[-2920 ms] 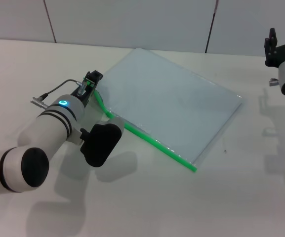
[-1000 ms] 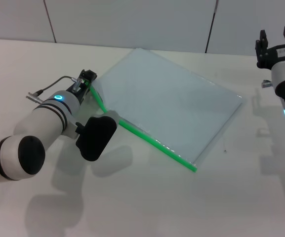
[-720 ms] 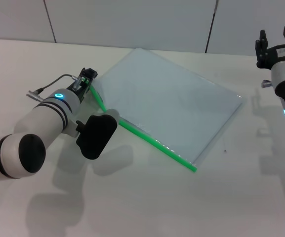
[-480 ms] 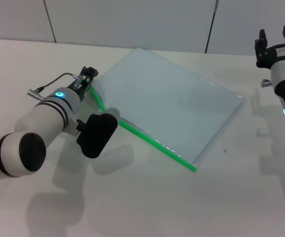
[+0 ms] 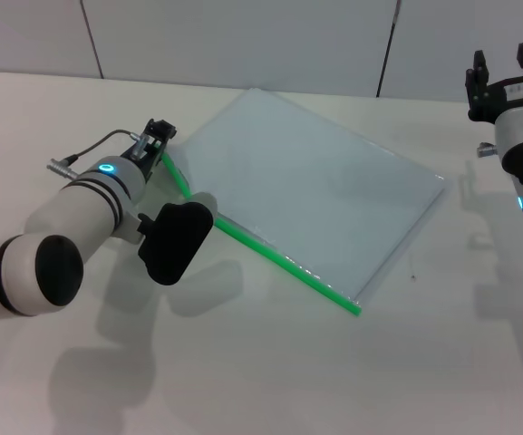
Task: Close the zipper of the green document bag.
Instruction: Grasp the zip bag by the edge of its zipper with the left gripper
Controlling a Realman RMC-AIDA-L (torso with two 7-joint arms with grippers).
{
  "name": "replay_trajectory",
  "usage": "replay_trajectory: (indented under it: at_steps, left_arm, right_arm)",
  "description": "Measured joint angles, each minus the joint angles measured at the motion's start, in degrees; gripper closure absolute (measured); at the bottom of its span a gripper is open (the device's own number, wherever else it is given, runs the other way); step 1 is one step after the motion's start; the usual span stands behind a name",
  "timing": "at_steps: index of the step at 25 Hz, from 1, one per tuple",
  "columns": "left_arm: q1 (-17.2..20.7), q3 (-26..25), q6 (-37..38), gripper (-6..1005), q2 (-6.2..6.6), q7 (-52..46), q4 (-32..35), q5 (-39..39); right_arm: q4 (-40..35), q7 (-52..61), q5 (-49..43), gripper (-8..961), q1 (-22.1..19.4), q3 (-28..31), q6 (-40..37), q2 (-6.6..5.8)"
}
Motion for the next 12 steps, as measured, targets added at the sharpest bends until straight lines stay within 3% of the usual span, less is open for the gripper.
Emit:
replay_trajectory:
  at_steps: [12]
  left_arm:
    - [-0.7,0.4,-0.2,593,-0.15,0.0,-0.2,0.0]
  right_arm:
    - [0.0,0.0,0.0,435,0.1,0.0,0.0,0.00]
